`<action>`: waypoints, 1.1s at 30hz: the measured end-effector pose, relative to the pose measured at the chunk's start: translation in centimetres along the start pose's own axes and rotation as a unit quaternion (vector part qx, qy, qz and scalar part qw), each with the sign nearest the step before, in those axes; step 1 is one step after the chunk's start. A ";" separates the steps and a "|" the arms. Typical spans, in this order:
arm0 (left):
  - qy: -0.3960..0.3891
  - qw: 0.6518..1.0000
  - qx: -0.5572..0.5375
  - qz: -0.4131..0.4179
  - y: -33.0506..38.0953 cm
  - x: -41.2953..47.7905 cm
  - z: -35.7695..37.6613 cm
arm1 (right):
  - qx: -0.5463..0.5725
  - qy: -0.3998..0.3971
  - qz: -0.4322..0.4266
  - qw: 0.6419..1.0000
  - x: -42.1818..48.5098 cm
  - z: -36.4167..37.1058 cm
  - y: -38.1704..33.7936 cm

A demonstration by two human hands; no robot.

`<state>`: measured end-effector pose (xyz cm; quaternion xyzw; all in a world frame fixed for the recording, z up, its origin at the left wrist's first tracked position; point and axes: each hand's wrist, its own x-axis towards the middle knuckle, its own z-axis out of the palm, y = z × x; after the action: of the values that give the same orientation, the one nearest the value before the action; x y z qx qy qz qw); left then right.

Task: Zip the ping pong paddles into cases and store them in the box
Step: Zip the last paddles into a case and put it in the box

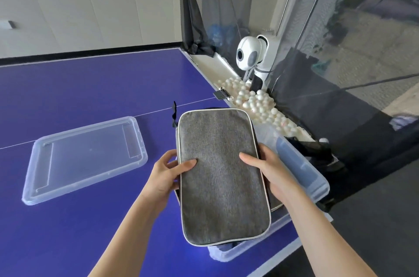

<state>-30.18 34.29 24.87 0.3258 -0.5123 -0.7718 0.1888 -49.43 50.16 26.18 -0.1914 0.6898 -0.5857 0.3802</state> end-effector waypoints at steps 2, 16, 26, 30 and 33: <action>0.015 1.000 -0.008 0.001 -0.1 0.5 0.6 | -0.017 -0.023 -0.004 1.000 1.5 -0.7 -0.3; 0.240 0.943 -0.209 0.097 -4.1 1.3 11.2 | 0.259 -0.270 0.048 0.926 6.3 -11.3 1.3; 0.261 0.923 -0.242 0.146 -6.3 1.4 16.3 | 0.295 -0.122 0.063 0.945 5.5 -11.3 3.4; 0.240 0.937 -0.216 0.131 -6.4 1.4 15.9 | 0.284 -0.123 0.052 0.949 6.1 -12.8 2.1; 0.252 0.931 -0.235 0.123 -6.3 0.8 13.4 | 0.266 -0.149 0.019 0.952 6.4 -14.3 0.4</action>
<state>-39.84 45.29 22.38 0.3902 -0.2883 -0.7334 0.4762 -64.13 55.17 24.21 -0.1552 0.4482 -0.7051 0.5271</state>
